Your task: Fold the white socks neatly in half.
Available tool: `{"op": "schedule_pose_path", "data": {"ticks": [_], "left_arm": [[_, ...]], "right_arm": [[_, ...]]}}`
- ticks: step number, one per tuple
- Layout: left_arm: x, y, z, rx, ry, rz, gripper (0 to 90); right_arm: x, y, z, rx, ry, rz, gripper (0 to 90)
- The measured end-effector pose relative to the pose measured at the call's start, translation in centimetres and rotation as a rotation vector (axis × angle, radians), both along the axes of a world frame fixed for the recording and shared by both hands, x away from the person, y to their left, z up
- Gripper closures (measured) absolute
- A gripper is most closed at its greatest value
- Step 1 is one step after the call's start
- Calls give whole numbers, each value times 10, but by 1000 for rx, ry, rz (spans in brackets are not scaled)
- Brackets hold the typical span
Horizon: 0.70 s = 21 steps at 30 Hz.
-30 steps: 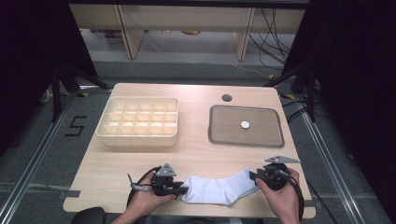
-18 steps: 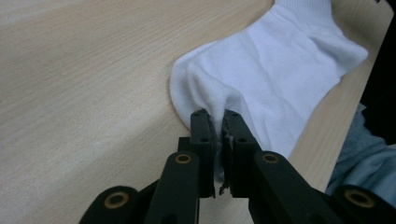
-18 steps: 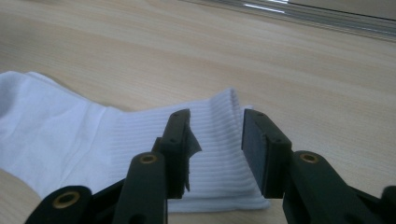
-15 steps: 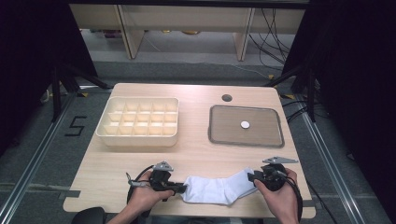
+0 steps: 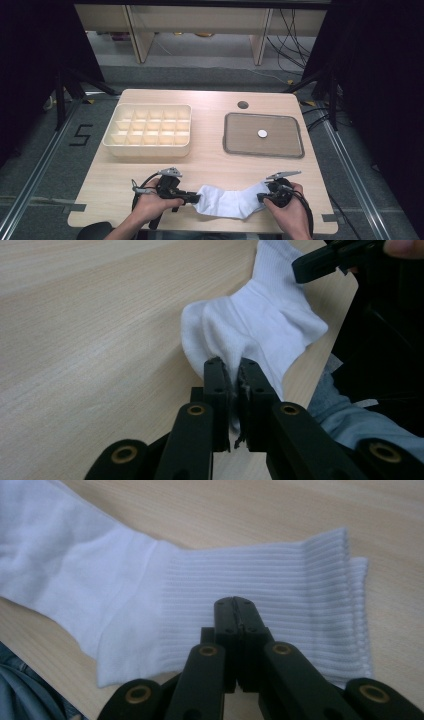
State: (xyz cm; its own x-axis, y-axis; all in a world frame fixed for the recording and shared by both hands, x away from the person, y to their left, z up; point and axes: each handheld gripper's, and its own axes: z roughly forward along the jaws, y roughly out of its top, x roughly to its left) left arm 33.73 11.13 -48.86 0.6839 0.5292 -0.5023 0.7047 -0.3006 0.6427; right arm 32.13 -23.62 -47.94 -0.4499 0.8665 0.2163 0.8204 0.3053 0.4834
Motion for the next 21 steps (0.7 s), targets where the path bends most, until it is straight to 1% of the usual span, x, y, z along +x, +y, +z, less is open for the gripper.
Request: {"op": "schedule_pose_path", "data": {"ticks": [1, 2, 3, 4, 5, 6, 7, 8, 9, 10, 12, 13, 14, 15, 16, 18, 19, 20, 21], "left_arm": [[1, 1, 2, -4, 14, -15, 835], [1, 2, 4, -15, 20, -25, 835], [1, 1, 6, -11, 16, -15, 836], [1, 1, 7, -26, 15, -19, 835], [1, 1, 8, -35, 24, -27, 835], [1, 1, 10, -44, 24, -35, 835], [1, 1, 11, -47, 26, -33, 835], [0, 1, 13, -38, 21, -31, 835], [1, 1, 15, -57, 22, -39, 835], [1, 0, 16, -70, 18, -43, 835], [1, 0, 20, -78, 18, -50, 835], [1, -1, 23, -67, 9, -42, 835], [0, -1, 25, -85, 12, -48, 835], [1, -1, 26, -93, 10, -65, 835], [1, -2, 28, -97, 13, -68, 835], [0, -2, 31, -104, 17, -68, 835], [0, -3, 32, -113, 8, -80, 835], [-1, -3, 35, -118, 20, -72, 835], [-1, -3, 37, -107, 3, -67, 835]], "right_arm": [[1, 0, -2, -7, -6, 15, 900], [2, 1, -4, -11, 5, 7, 900], [1, 3, -4, -10, 9, 3, 900], [1, 4, -5, -11, 12, 13, 900], [2, 4, -6, -7, 16, 26, 900], [2, 6, -6, -12, 9, 14, 900], [2, 6, -6, -20, 16, 17, 900], [2, 8, -6, -19, 20, 12, 900], [2, 7, -6, -15, 12, 28, 900], [2, 8, -6, -16, 21, 25, 900], [2, 9, -7, -19, 23, 15, 900], [2, 9, -8, -21, 15, 27, 900], [2, 10, -7, -11, 14, 34, 900], [2, 10, -7, -13, 19, 34, 900], [2, 11, -8, -7, 18, 33, 900], [2, 12, -7, -3, 33, 34, 900], [2, 12, -7, 0, 18, 43, 900], [2, 13, -7, -6, 31, 35, 900], [2, 13, -7, -4, 32, 41, 900]]}}
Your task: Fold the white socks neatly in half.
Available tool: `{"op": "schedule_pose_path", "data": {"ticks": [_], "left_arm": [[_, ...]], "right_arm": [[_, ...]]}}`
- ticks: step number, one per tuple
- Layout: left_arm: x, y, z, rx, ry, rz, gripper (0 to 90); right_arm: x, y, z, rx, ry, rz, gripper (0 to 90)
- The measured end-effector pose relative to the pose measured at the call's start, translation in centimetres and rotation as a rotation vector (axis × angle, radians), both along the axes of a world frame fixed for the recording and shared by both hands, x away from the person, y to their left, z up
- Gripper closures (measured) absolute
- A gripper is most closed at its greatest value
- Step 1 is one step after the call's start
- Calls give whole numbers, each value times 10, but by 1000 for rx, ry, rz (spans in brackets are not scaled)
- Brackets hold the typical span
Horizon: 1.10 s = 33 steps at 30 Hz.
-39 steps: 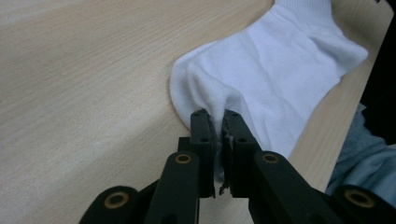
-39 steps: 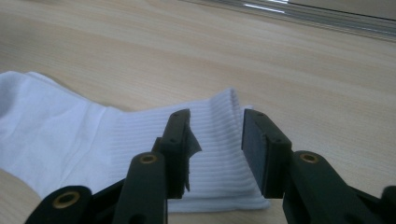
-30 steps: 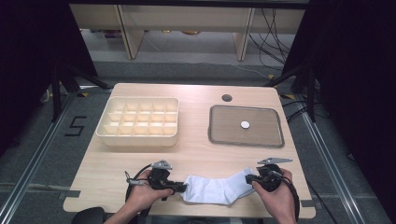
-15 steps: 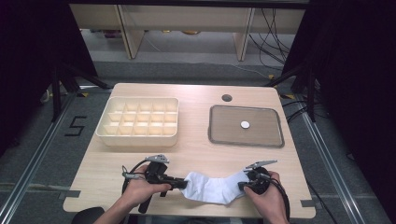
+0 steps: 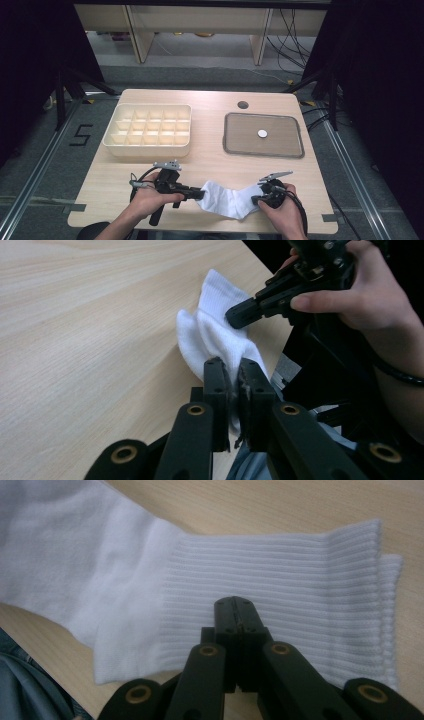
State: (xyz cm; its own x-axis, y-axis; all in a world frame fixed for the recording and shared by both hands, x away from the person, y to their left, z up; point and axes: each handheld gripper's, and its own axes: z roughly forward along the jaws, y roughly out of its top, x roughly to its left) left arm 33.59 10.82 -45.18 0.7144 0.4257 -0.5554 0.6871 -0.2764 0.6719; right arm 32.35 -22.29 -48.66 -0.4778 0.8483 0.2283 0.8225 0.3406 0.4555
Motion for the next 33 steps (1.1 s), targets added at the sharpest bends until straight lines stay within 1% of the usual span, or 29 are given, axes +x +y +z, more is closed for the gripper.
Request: {"op": "schedule_pose_path", "data": {"ticks": [2, 3, 4, 5, 7, 8, 9, 10, 11, 12, 13, 14, 15, 16, 17, 19, 20, 21, 22, 23, 24, 25, 26, 27, 28, 29, 30, 31, 33], "left_arm": [[0, 0, 2, -28, 3, -14, 834], [-1, 0, 4, -22, 2, -7, 835], [-2, -1, 5, -25, -3, -6, 835], [-1, -1, 6, -29, -14, -19, 835], [-1, -1, 8, -43, -15, -22, 835], [-2, -1, 11, -26, -18, -15, 835], [-2, -1, 11, -49, -16, -22, 835], [-1, 0, 13, -38, -30, -20, 835], [-2, 0, 14, -39, -28, -15, 835], [-1, 0, 15, -36, -38, -16, 835], [-1, 0, 15, -41, -41, -15, 835], [-1, 0, 17, -30, -47, -15, 836], [-1, 1, 17, -36, -49, -14, 836], [0, 1, 17, -42, -51, -17, 836], [0, 1, 18, -40, -54, -16, 836], [0, 1, 19, -46, -55, -12, 836], [1, 1, 19, -50, -58, -17, 836], [1, 1, 20, -34, -60, -13, 836], [1, 1, 20, -35, -60, -13, 837], [1, 2, 21, -35, -59, -10, 836], [1, 2, 21, -35, -60, -10, 837], [1, 2, 21, -48, -60, -12, 837], [2, 2, 21, -46, -63, -12, 837], [2, 2, 21, -48, -63, -10, 837], [2, 2, 22, -51, -62, -7, 837], [2, 3, 22, -56, -62, -10, 837], [2, 3, 22, -52, -66, -9, 837], [2, 3, 22, -53, -67, -9, 837], [2, 3, 23, -52, -64, -4, 837]], "right_arm": [[0, 2, 0, -3, 2, -4, 900], [1, 2, -1, 1, -11, 15, 900], [0, 4, 0, 1, 6, 6, 900], [0, 4, 0, 2, 0, 11, 900], [1, 6, -2, -7, -11, 19, 900], [0, 7, -1, 2, 2, 13, 900], [0, 7, -1, 4, -1, 19, 900], [0, 8, -1, 5, -2, 23, 900], [0, 9, -1, 9, 0, 28, 900], [0, 10, -2, 4, -18, 29, 900], [0, 10, -1, 8, 0, 27, 900], [0, 11, -1, 8, 0, 27, 900], [0, 11, -1, 11, -8, 36, 900], [-1, 12, -1, 12, 4, 29, 900], [-1, 12, -1, 16, -1, 34, 900], [0, 12, -2, 15, -16, 36, 900], [-1, 13, -2, 17, -9, 30, 900], [-1, 14, -1, 17, -2, 26, 900], [0, 14, -2, 22, -13, 37, 900], [-1, 14, -2, 21, -5, 31, 900], [-1, 15, -3, 24, -13, 31, 900], [-1, 16, -2, 23, -4, 24, 900], [-1, 16, -3, 27, -16, 33, 900], [-1, 18, -2, 27, -1, 30, 900], [0, 18, -3, 27, -13, 39, 900], [0, 19, -3, 23, -10, 28, 900], [0, 20, -3, 25, -5, 35, 900], [0, 21, -3, 28, -17, 42, 900], [1, 23, -3, 27, -9, 39, 900]]}}
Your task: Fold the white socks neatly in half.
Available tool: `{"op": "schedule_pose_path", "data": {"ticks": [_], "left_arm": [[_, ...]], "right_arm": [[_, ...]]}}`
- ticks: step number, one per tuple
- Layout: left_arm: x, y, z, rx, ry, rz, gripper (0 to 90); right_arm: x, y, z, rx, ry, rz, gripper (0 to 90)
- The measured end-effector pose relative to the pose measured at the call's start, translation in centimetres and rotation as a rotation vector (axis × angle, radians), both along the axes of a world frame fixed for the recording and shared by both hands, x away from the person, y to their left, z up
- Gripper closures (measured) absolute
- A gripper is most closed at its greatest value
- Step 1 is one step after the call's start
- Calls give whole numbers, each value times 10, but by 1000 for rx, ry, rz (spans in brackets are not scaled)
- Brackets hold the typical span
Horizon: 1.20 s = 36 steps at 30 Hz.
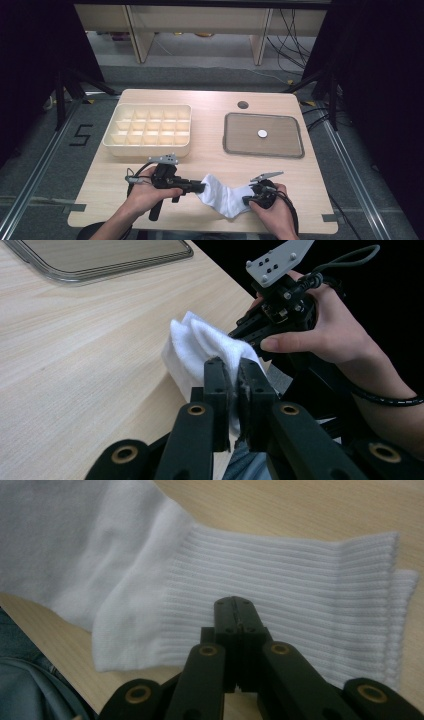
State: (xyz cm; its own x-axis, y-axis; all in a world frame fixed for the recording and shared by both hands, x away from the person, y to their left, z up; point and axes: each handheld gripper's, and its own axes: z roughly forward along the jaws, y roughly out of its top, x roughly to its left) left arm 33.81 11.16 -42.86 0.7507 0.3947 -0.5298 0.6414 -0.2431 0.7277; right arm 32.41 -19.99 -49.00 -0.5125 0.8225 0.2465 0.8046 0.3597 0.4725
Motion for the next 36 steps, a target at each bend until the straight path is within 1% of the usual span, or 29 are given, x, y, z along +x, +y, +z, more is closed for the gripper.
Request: {"op": "schedule_pose_path", "data": {"ticks": [1, 2, 3, 4, 5, 6, 7, 9, 10, 11, 12, 13, 14, 15, 16, 17, 18, 19, 20, 21, 22, 24, 26, 27, 28, 31, 33, 35, 36], "left_arm": [[0, 0, 0, 1, -1, -3, 837], [0, 0, 0, 0, 0, -3, 837], [1, 0, 0, -8, 0, -5, 837], [1, 1, 0, -7, 1, -2, 837], [1, 1, 0, -11, -1, -5, 837], [1, 1, 0, -7, -1, 2, 837], [2, 1, 0, -5, -4, 0, 837], [2, 2, 0, -7, -4, 2, 837], [2, 2, 0, -8, -4, 2, 837], [2, 3, 0, -7, -2, 1, 838], [2, 3, 0, -7, -2, 3, 838], [2, 3, 0, -8, -3, 4, 838], [2, 3, 0, -9, -3, 3, 838], [2, 3, 1, -8, -2, 6, 838], [3, 4, 0, -9, -1, 6, 839], [3, 4, 1, -6, 1, 10, 840], [3, 4, 1, -6, 5, 11, 840], [3, 4, 1, -4, 5, 13, 841], [3, 5, 1, 0, 4, 12, 840], [3, 5, 1, -1, 3, 11, 841], [3, 6, 1, -1, 3, 10, 840], [3, 6, 1, 1, 4, 16, 840], [4, 6, 0, -6, 4, 16, 840], [4, 7, 0, -6, 4, 18, 840], [4, 7, 0, -5, 5, 19, 840], [4, 6, 0, 0, 8, 26, 840], [5, 6, 0, 4, 7, 23, 840], [5, 6, 0, 13, 7, 20, 840], [5, 6, 0, 12, 6, 19, 840]], "right_arm": [[0, 1, -1, 7, -12, 9, 900], [-1, 3, 0, 9, 5, 1, 900], [1, 3, -1, 12, -8, 19, 900], [1, 5, -1, 15, -14, 16, 900], [1, 6, -1, 13, 2, 5, 900], [2, 7, -2, 18, -11, 12, 900], [1, 9, -2, 30, -3, 7, 900], [2, 10, -1, 28, -4, 21, 900], [2, 11, -2, 25, 3, 6, 900], [2, 12, -3, 36, -19, 19, 900], [2, 13, -3, 36, -20, 17, 900], [2, 14, -2, 34, -6, 8, 900], [2, 14, -3, 37, -18, 19, 900], [2, 16, -2, 32, 0, 15, 900], [1, 17, -2, 43, -2, 8, 900], [2, 18, -3, 47, -7, 17, 900], [4, 18, -3, 43, 7, 31, 900], [2, 19, -3, 55, -4, 11, 894], [4, 19, -4, 66, -25, 23, 889], [4, 17, -1, 85, -11, 25, 887], [3, 15, 2, 95, -2, 5, 887], [3, 9, 11, 113, -24, -18, 898], [3, 1, 19, 102, -38, -63, 900], [1, -2, 24, 118, -9, -113, 900], [5, -11, 23, 76, -48, -111, 900], [9, -27, 22, 22, -73, -145, 900], [10, -34, 18, -32, -89, -164, 900], [10, -35, 14, -16, -84, -178, 900], [9, -35, 12, -34, -66, -183, 900]]}}
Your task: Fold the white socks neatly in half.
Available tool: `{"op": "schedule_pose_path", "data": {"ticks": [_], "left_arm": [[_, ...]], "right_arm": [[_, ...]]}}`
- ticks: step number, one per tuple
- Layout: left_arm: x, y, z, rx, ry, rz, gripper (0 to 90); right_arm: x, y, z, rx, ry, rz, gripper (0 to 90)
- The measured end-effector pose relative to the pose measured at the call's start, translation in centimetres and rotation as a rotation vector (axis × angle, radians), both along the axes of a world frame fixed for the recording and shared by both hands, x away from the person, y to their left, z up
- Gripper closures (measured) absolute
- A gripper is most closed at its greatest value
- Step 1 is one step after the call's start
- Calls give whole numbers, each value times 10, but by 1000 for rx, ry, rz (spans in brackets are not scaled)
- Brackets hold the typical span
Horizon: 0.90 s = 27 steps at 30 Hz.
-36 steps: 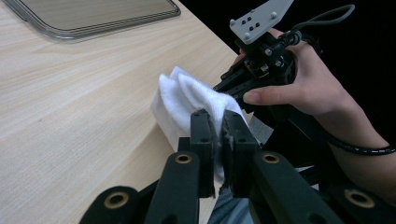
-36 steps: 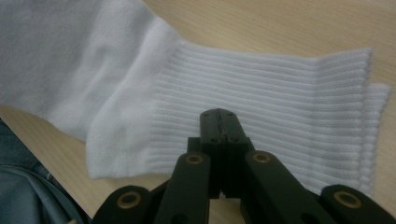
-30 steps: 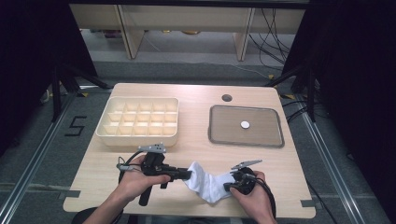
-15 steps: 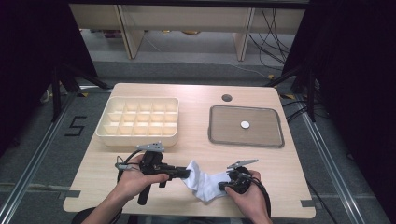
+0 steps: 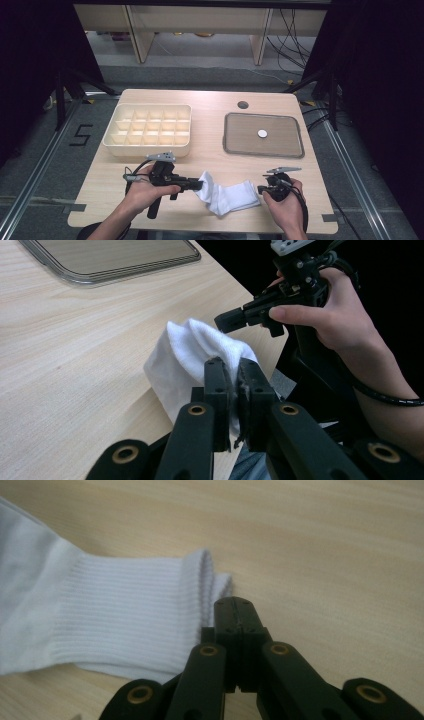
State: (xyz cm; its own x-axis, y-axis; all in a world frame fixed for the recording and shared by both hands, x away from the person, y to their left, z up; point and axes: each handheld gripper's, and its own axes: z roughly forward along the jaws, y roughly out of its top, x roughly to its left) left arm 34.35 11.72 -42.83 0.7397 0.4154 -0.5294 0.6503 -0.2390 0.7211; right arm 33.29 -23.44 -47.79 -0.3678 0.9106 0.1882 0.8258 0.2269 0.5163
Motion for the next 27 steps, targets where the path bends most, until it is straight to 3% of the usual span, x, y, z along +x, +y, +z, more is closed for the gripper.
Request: {"op": "schedule_pose_path", "data": {"ticks": [2, 3, 5, 6, 9, 11, 13, 14, 16, 17, 19, 21, 22, 24, 27], "left_arm": [[0, -1, 0, -2, 0, 1, 840], [0, -1, 0, -1, 0, -1, 840], [1, -2, -1, -12, 4, -1, 840], [1, -2, -1, 0, 2, -1, 840], [2, -2, -2, -8, 4, 3, 839], [3, 0, -2, 9, 5, 13, 839], [4, 0, -3, -2, 5, 12, 839], [4, 1, -4, -1, 5, 14, 839], [4, 0, -3, 0, 5, 12, 839], [3, 0, -3, 14, 4, 13, 839], [3, 0, -3, 16, 3, 10, 839], [3, -1, -3, 8, 0, 7, 840], [3, -1, -2, 23, 5, 5, 839], [3, -2, -3, 23, 5, 4, 839], [4, -3, -4, 16, 5, 1, 839]], "right_arm": [[0, 1, -5, 12, 5, 6, 900], [-1, 3, -5, -9, 19, -3, 900], [-1, 5, -8, 25, 29, 15, 900], [-2, 6, -8, -8, 31, 11, 900], [-1, 12, -10, 0, 40, 12, 900], [-1, 15, -11, -5, 36, 12, 900], [0, 17, -13, 3, 35, 17, 900], [0, 18, -13, -28, 15, 9, 900], [0, 20, -13, -1, 34, 24, 900], [1, 21, -13, -24, 11, 21, 900], [0, 22, -12, 0, 30, 32, 900], [1, 23, -12, -8, 23, 43, 900], [1, 27, -12, -16, 36, 6, 900], [1, 26, -12, 1, 28, 41, 900], [2, 29, -12, 2, 28, 42, 900]]}}
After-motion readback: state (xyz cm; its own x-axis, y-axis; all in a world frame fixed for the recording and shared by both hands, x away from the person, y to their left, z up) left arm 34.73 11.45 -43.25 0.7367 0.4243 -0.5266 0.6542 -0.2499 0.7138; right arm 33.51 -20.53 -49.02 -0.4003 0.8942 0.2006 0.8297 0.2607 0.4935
